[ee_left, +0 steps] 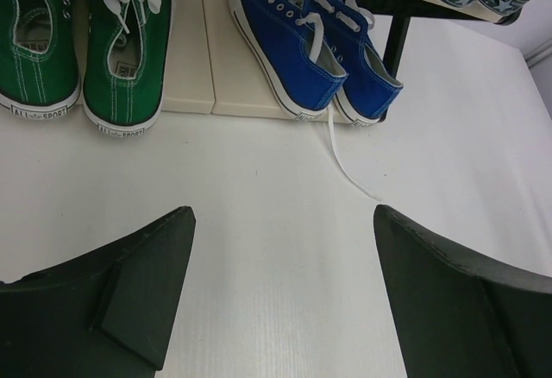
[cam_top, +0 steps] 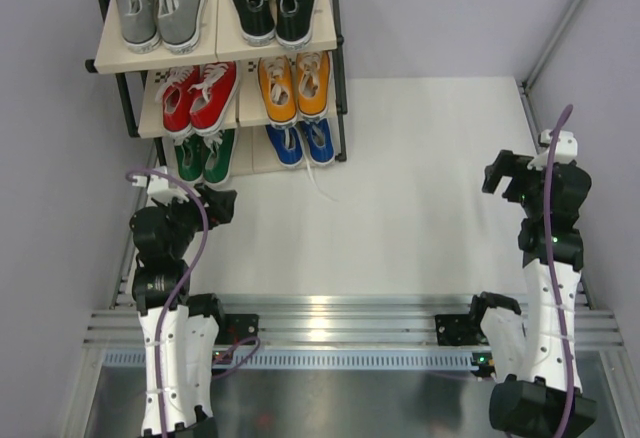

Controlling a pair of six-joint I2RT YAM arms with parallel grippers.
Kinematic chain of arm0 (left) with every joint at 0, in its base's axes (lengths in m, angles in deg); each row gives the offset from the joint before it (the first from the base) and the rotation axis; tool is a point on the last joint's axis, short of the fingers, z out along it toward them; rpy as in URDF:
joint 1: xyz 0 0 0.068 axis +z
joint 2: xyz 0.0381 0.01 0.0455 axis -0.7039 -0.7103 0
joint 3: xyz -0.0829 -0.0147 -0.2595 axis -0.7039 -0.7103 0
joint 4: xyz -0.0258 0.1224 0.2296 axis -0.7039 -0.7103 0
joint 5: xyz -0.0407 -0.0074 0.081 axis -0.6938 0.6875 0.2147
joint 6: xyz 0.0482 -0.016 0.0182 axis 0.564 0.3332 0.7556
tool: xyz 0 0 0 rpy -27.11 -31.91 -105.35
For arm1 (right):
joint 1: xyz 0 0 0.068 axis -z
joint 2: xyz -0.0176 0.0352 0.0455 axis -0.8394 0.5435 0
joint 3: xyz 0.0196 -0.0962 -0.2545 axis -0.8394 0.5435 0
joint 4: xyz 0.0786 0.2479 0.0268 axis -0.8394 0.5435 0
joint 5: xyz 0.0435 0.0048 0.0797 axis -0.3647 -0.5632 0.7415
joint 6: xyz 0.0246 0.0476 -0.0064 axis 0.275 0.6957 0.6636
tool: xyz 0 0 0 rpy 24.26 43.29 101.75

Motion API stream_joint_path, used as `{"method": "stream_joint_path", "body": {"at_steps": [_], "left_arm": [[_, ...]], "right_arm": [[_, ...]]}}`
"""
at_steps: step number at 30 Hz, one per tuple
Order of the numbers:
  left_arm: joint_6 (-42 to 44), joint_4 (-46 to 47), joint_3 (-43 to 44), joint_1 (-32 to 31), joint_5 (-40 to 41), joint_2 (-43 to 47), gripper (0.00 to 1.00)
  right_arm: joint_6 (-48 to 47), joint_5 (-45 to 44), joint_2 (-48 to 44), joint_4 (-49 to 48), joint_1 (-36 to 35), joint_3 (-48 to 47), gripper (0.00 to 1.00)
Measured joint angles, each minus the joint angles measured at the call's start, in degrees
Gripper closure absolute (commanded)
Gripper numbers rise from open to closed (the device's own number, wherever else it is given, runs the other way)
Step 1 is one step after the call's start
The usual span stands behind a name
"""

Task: Place and organize the shoes onto the shoe shelf
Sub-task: Reset both arms

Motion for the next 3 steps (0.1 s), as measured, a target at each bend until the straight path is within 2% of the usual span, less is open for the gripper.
{"method": "stream_joint_path", "body": {"at_steps": [3], "left_arm": [[0.0,0.0,0.0,-0.1,0.0,0.0,0.10]], "right_arm": [[0.0,-0.1,0.0,-0.1,0.0,0.0,0.00]]}}
